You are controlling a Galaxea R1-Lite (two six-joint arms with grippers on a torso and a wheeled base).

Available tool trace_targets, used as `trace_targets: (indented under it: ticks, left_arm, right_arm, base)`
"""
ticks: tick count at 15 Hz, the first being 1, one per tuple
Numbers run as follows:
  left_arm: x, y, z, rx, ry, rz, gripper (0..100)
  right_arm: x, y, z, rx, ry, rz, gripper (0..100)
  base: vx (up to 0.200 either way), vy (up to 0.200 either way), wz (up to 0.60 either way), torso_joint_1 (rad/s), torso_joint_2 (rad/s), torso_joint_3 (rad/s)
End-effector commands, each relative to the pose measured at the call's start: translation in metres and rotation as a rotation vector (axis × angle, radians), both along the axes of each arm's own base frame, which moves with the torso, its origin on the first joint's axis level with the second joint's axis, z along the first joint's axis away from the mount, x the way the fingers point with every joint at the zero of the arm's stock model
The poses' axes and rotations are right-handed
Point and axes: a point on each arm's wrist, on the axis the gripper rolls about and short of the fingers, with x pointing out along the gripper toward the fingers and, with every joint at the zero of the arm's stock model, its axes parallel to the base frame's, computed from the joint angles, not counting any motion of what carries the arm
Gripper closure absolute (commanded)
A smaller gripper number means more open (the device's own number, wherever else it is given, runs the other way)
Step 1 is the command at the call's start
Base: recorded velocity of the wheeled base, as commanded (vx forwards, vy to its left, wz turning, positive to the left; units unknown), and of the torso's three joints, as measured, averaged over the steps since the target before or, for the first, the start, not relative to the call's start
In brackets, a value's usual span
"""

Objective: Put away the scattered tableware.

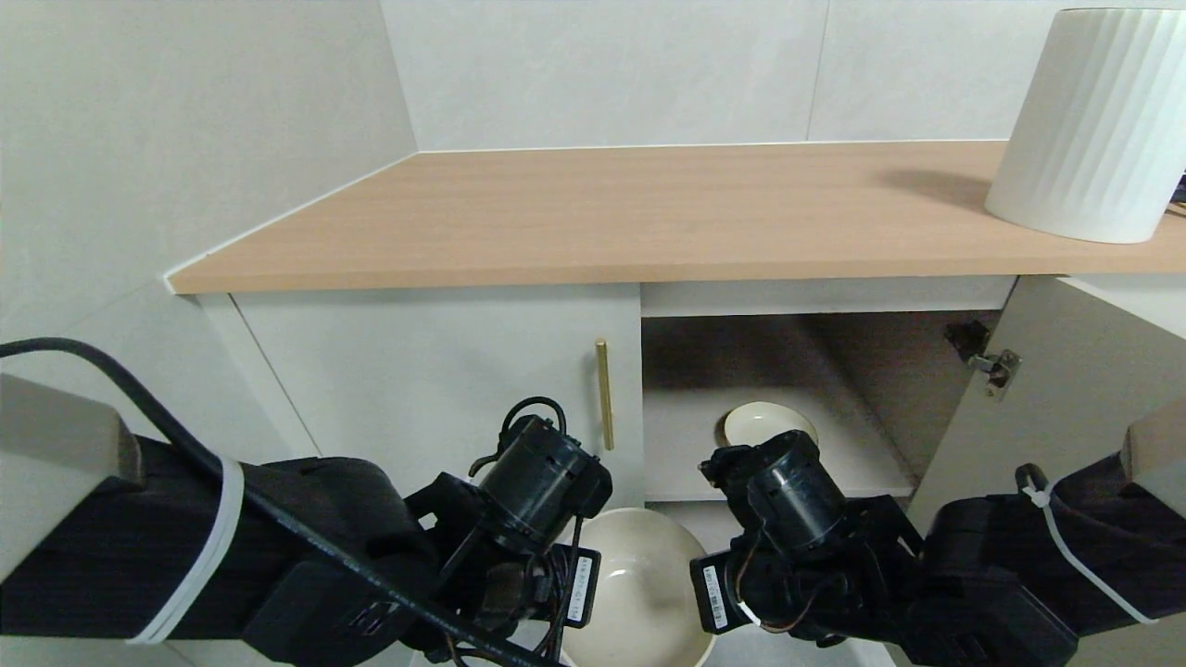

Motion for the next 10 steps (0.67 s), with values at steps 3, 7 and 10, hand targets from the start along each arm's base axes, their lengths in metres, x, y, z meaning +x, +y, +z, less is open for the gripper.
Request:
trace_targets:
  ticks: [3, 7, 10]
  left_arm:
    - [-0.0001, 0.0002, -0.0002, 0.004, 0.000, 0.002, 100]
    - [-0.0001, 0.0002, -0.0002, 0.003, 0.000, 0.003, 100]
    - [-0.0001, 0.0002, -0.0002, 0.003, 0.000, 0.003, 0]
  right_arm:
    - [0.0001, -0.0003, -0.0006, -0.004, 0.002, -0.001, 100]
    - [-0.0001, 0.0002, -0.0016, -0.007, 0.003, 0.000, 100]
    - [0.0001, -0.0004, -0.0020, -0.008, 0.004, -0.002, 100]
  base:
    - [0.000, 0.000, 0.00, 0.000, 0.00, 0.000]
    - [0.000, 0.000, 0.00, 0.000, 0.00, 0.000]
    - [0.000, 0.000, 0.00, 0.000, 0.00, 0.000]
